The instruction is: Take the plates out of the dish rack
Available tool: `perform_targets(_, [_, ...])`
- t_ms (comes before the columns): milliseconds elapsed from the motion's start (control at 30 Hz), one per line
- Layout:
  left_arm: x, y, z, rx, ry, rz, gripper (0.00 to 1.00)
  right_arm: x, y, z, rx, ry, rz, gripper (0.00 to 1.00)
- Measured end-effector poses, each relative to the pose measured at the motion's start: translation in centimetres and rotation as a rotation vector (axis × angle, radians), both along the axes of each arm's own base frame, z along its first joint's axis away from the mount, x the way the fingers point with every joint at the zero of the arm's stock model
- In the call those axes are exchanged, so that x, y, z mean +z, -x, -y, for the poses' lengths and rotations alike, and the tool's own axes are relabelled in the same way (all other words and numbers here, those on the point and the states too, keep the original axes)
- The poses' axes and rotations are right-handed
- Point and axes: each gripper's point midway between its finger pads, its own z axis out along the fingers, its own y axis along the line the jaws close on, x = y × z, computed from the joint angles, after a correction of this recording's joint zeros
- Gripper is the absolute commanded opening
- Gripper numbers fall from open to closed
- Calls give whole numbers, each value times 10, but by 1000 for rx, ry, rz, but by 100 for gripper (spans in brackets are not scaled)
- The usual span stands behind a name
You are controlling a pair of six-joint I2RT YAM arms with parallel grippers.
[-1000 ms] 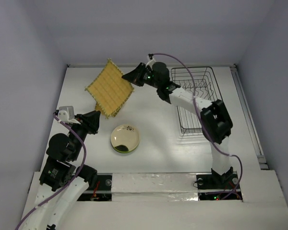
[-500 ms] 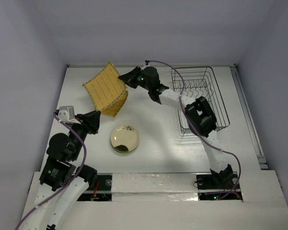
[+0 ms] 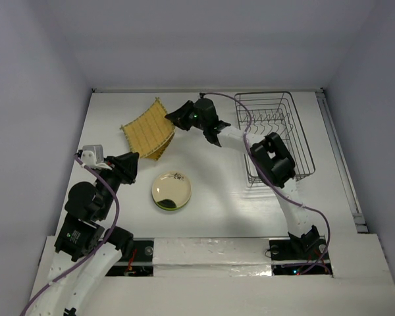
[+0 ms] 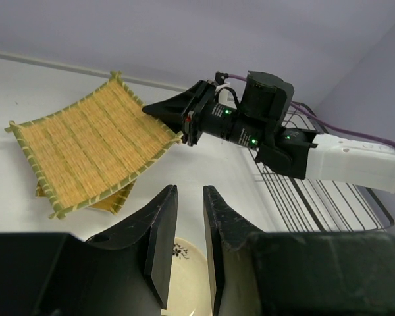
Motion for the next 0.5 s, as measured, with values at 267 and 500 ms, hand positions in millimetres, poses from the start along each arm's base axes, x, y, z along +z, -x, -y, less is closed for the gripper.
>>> perform_targets(267, [0, 0, 1, -3, 0, 0, 20, -24, 8, 3, 20, 54, -38, 63])
perform_targets(500, [0, 0, 1, -5, 0, 0, 21, -61, 16, 15, 13, 163, -83, 85])
